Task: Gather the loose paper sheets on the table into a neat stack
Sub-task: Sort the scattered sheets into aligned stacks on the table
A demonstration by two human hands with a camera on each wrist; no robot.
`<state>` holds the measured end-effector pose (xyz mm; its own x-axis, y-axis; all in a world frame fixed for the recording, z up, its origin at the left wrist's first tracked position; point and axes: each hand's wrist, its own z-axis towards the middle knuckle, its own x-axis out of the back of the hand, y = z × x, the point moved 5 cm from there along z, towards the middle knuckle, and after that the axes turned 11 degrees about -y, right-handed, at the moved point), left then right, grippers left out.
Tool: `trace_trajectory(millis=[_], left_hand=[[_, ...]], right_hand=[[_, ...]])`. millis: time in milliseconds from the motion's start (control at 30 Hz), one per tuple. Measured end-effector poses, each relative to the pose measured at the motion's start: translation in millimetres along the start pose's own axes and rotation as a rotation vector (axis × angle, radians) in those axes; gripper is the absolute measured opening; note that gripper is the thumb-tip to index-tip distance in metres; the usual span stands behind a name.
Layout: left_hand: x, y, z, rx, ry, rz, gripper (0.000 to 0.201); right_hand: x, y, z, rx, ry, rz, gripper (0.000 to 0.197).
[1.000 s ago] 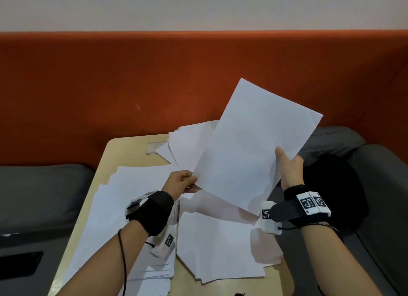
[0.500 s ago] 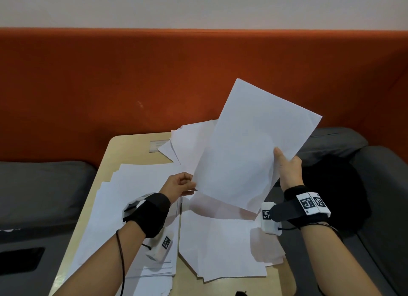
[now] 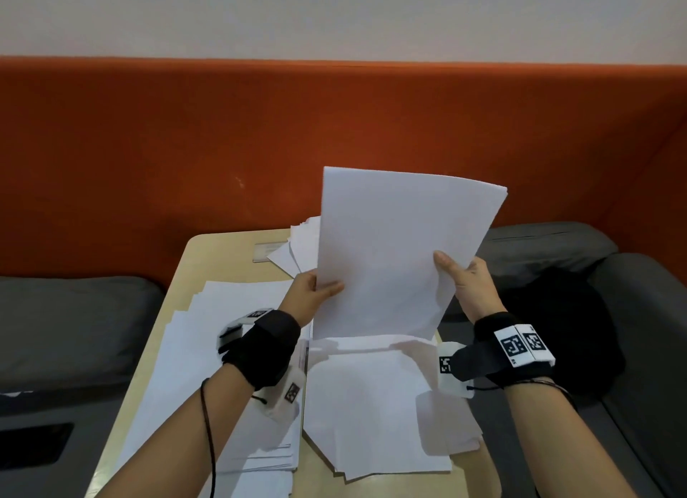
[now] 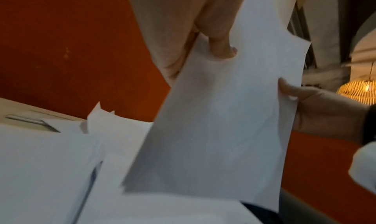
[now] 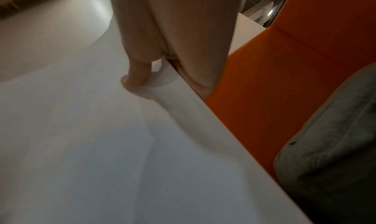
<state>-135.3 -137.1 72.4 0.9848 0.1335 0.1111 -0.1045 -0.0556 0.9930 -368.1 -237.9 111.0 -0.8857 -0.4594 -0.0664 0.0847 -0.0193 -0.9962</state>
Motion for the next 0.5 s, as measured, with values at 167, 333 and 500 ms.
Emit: trace_trajectory(millis=[167, 333, 500], left_hand=[[-7.7, -11.7, -3.5, 0.036, 0.051, -0.068, 0.02], [-12.8, -33.2, -12.2, 0.103, 0.065, 0.022, 0.021], [16.9, 3.5, -6.9, -0.022, 0.282, 0.056, 0.022]], right_hand=[[-3.2, 27.1, -6.9, -0.109, -0.079, -0.066, 0.024], [1.6, 63.9, -21.3, -0.29, -0.101, -0.161, 0.021], [-9.2, 40.7, -13.1, -0.203, -0.105, -0.167, 0.013]])
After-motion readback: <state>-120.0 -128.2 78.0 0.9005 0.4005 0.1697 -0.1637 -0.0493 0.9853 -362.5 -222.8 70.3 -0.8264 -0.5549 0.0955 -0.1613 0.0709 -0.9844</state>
